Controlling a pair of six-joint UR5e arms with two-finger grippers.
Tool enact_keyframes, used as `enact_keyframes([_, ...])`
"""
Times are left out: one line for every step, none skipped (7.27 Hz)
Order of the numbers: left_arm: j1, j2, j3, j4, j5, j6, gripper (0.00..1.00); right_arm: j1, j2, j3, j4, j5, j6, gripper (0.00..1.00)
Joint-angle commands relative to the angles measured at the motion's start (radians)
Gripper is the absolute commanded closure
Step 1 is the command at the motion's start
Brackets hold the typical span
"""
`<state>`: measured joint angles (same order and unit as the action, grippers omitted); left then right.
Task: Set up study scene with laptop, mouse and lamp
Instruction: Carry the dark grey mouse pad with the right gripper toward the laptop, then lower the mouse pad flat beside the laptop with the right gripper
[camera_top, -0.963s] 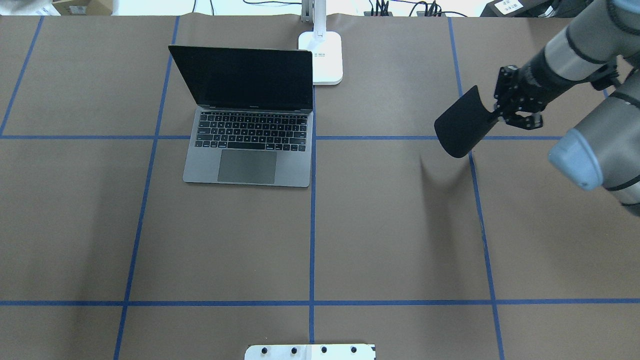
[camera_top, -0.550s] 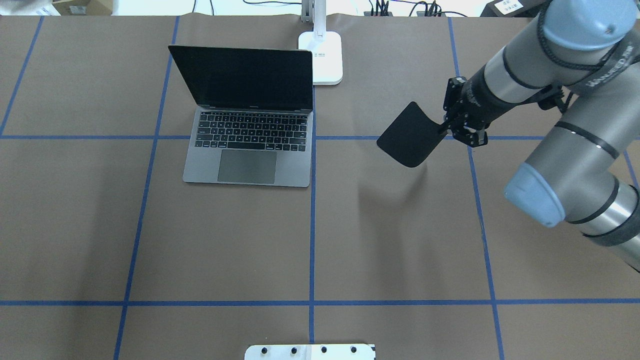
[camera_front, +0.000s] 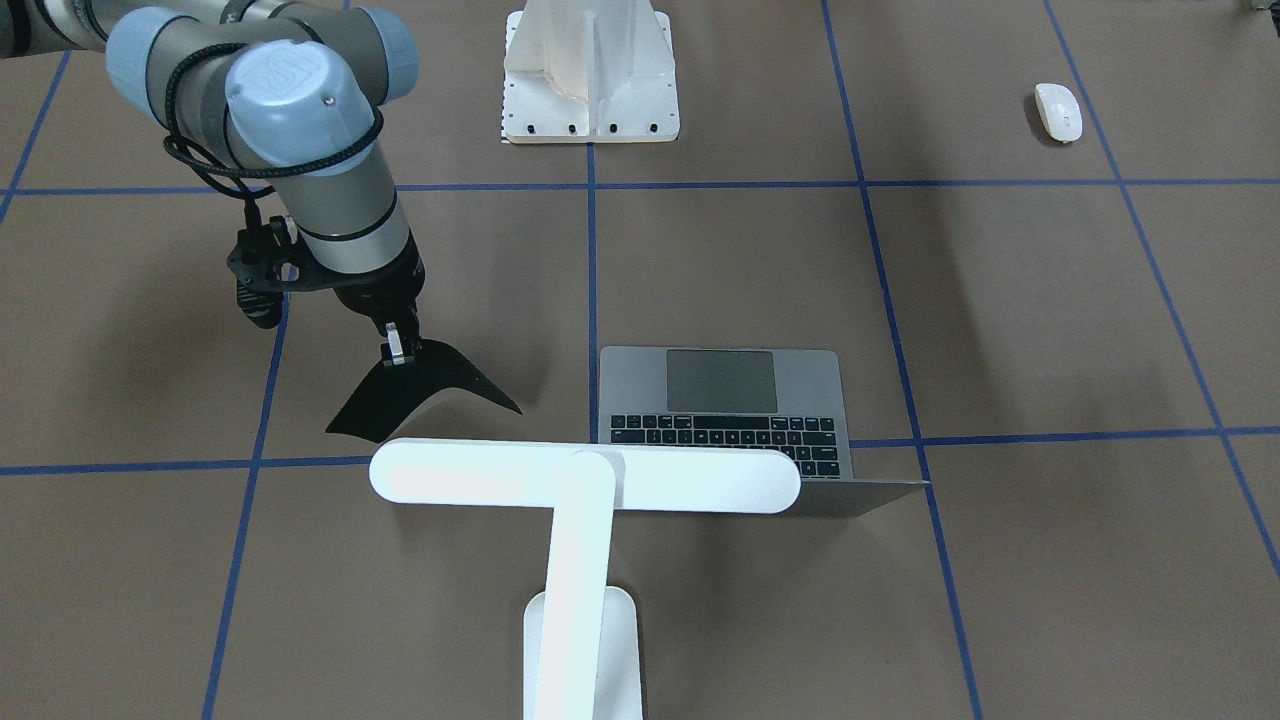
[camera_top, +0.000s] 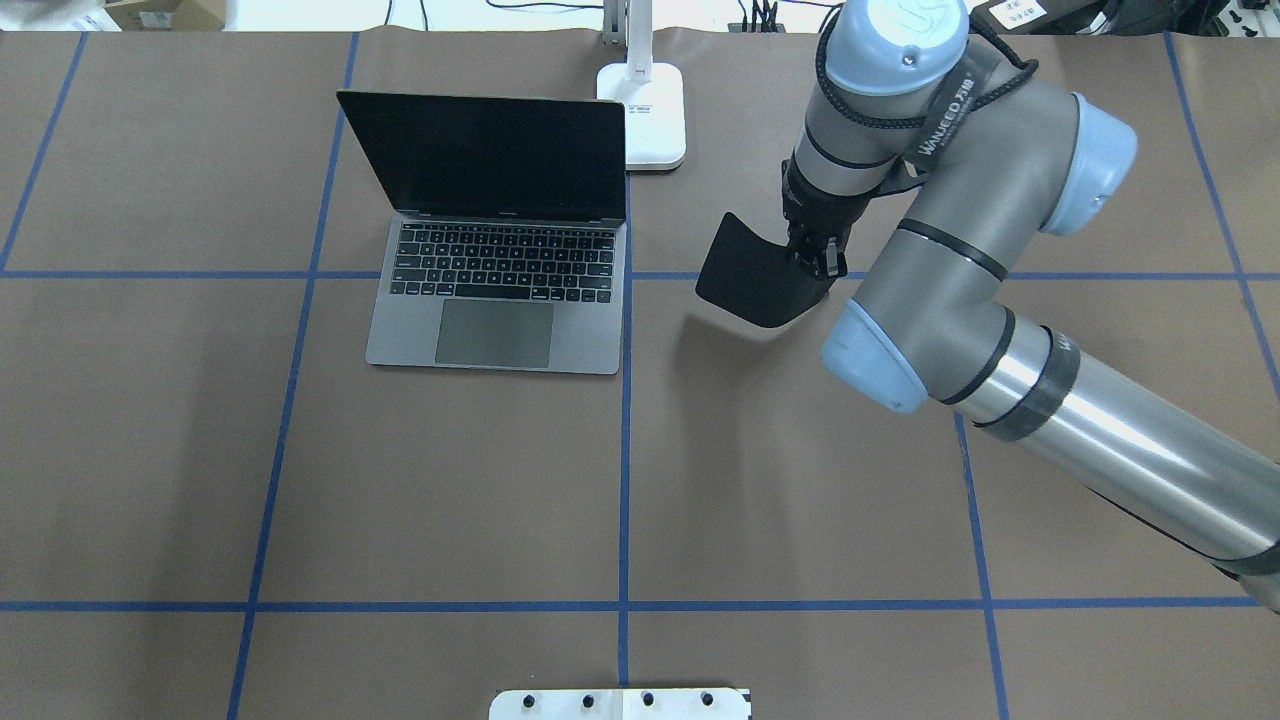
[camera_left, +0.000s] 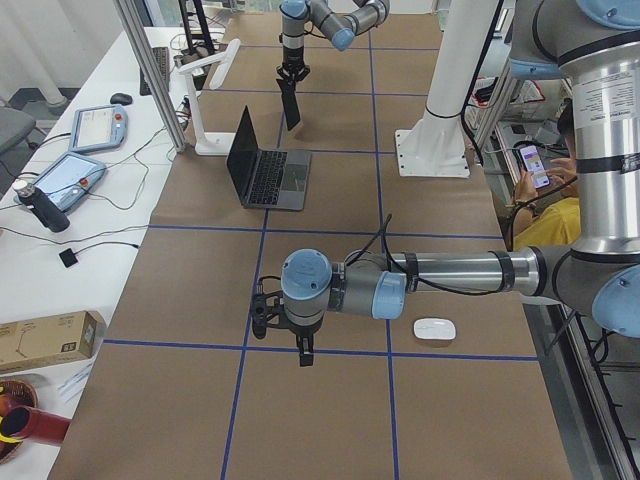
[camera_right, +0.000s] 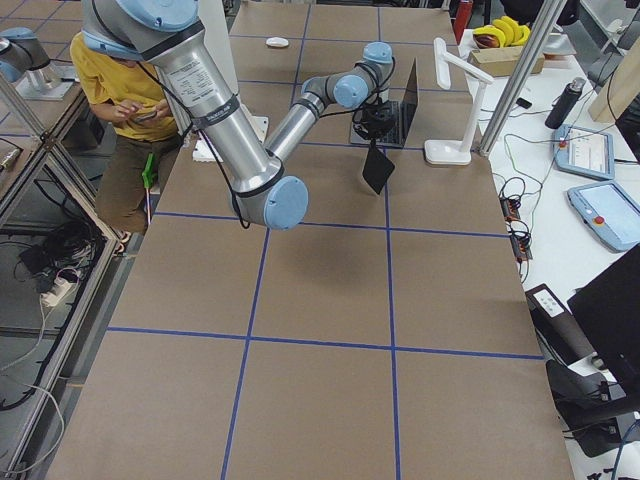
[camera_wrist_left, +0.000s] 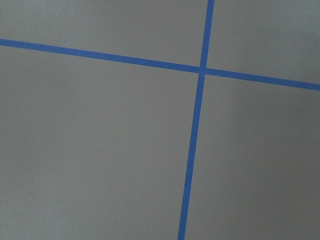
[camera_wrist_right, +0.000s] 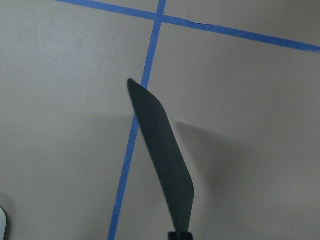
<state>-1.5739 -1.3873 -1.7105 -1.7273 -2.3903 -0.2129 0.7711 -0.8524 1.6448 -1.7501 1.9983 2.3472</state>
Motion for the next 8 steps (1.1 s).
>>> enact_keyframes([0.000, 0.001, 0.000, 0.000, 0.000, 0.001, 0.00, 0.001, 0.087, -0.149, 0.023, -0.010, -0.003, 1.00])
enact_keyframes([0.000, 0.001, 0.000, 0.000, 0.000, 0.000, 0.00, 0.002, 0.093, -0.210, 0.105, -0.033, 0.004, 1.00])
enact_keyframes([0.000, 0.001, 0.000, 0.000, 0.000, 0.000, 0.00, 0.002, 0.108, -0.282, 0.176, -0.048, 0.023, 1.00])
enact_keyframes([0.000, -0.001, 0.006, 0.000, -0.001, 0.000, 0.00, 0.001, 0.136, -0.342, 0.205, -0.073, 0.032, 1.00])
enact_keyframes([0.000, -0.001, 0.008, 0.000, -0.001, 0.000, 0.00, 0.001, 0.136, -0.356, 0.221, -0.091, 0.047, 1.00])
enact_keyframes([0.000, -0.001, 0.008, 0.000, -0.001, 0.000, 0.00, 0.002, 0.136, -0.378, 0.250, -0.104, 0.049, 1.00])
enact_keyframes([0.000, -0.001, 0.008, 0.000, -0.001, 0.001, 0.00, 0.005, 0.133, -0.398, 0.254, -0.127, 0.049, 1.00])
enact_keyframes([0.000, -0.001, 0.008, 0.000, -0.001, 0.001, 0.00, 0.005, 0.133, -0.408, 0.254, -0.139, 0.049, 1.00])
